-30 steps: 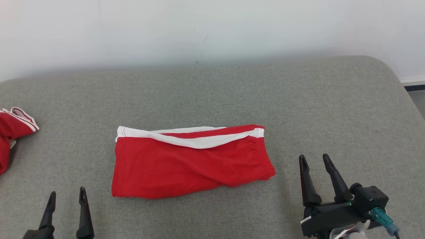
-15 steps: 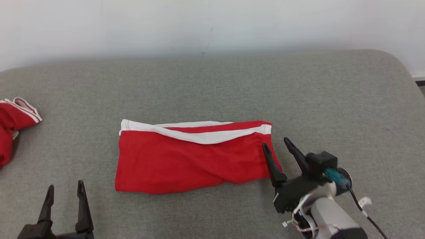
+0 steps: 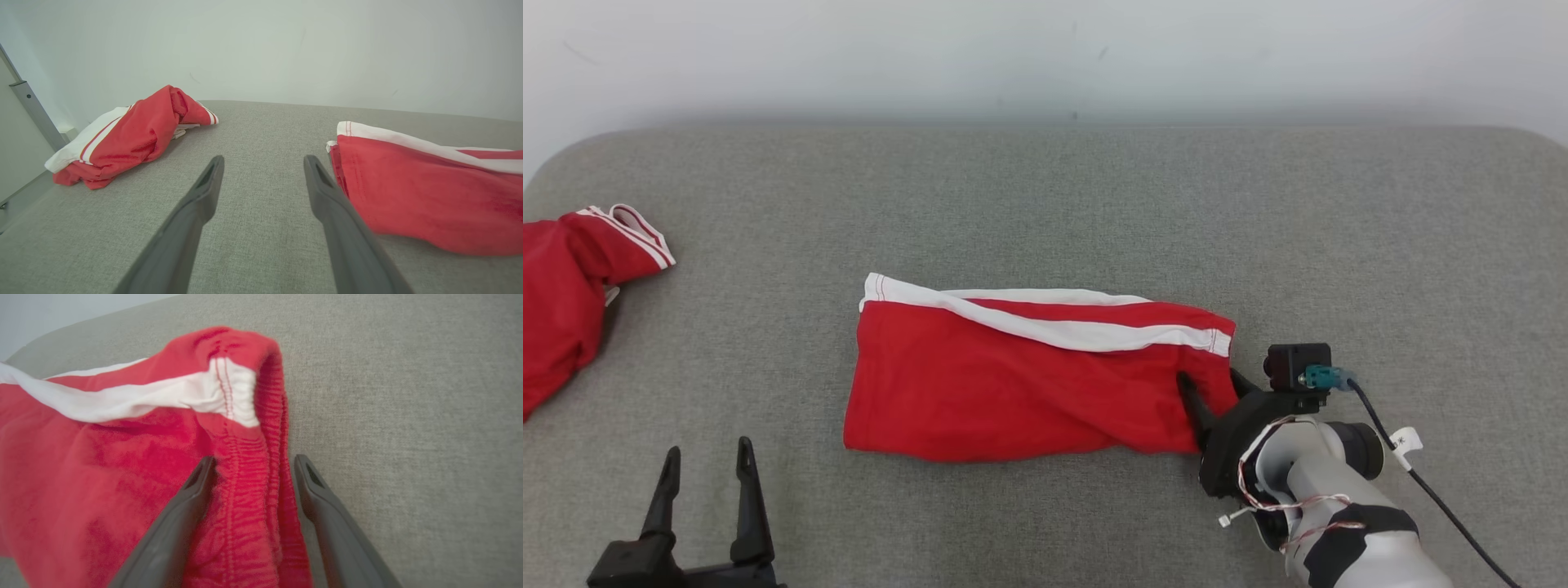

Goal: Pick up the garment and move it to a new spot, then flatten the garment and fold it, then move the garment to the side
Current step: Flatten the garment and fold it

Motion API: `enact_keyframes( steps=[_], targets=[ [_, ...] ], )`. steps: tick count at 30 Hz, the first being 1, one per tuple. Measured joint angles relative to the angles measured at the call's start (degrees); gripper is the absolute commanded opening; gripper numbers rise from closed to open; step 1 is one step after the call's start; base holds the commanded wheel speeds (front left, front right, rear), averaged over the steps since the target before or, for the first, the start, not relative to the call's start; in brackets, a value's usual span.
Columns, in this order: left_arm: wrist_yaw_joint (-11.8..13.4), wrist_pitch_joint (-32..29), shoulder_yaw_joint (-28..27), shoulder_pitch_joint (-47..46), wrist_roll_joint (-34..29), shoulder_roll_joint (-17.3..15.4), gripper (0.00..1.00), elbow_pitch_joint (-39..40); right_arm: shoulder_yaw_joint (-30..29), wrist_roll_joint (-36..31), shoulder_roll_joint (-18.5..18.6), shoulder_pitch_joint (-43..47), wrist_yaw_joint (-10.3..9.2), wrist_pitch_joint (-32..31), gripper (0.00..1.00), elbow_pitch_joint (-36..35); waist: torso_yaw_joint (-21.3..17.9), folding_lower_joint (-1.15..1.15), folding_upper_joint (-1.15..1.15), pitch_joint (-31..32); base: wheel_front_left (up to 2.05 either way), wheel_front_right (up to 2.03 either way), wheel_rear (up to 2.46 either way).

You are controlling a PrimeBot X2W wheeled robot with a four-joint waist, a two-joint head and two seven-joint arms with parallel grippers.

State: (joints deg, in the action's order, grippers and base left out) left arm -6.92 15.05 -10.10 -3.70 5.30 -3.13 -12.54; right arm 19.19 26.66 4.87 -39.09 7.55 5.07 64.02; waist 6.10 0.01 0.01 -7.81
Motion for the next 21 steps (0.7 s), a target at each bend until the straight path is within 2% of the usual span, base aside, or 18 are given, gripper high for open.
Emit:
enact_keyframes(
  steps=[5, 6, 7, 14, 21],
  targets=[
    [-0.1, 0.0, 0.7, 0.0, -0.2, 0.1, 1.0, -0.5, 0.6, 4.3, -0.2, -1.8, 0.0, -2.6, 1.0, 2.1, 0.5, 0.0, 0.0, 0.3, 0.0, 0.0, 0.0],
    [-0.1, 0.0, 0.7, 0.0, -0.2, 0.1, 1.0, -0.7, 0.7, 5.4, -0.2, -2.0, 0.0, -3.3, 0.46, 2.3, 0.5, 0.0, 0.0, 0.4, 0.0, 0.0, 0.0],
    [-0.1, 0.0, 0.9, 0.0, -0.2, 0.1, 1.0, -0.8, 0.5, 6.5, -0.2, -2.0, 0.0, -3.7, 0.0, 2.4, 0.6, 0.0, 0.0, 0.5, 0.0, 0.0, 0.0],
    [-0.2, 0.0, 0.9, 0.1, -0.2, 0.2, 1.0, -1.3, 1.5, 10.3, 2.4, -2.0, 0.01, -4.0, 0.0, 2.5, 0.2, 0.0, 0.0, 1.2, 0.0, 0.0, 0.0],
    [-0.2, 0.0, 0.7, 0.9, 0.2, 0.2, 1.0, -1.7, 3.4, 13.6, 10.0, -1.6, 0.01, -4.2, 0.0, 1.1, -1.3, 0.0, 0.0, 2.3, 0.0, 0.0, 0.0]
  ],
)
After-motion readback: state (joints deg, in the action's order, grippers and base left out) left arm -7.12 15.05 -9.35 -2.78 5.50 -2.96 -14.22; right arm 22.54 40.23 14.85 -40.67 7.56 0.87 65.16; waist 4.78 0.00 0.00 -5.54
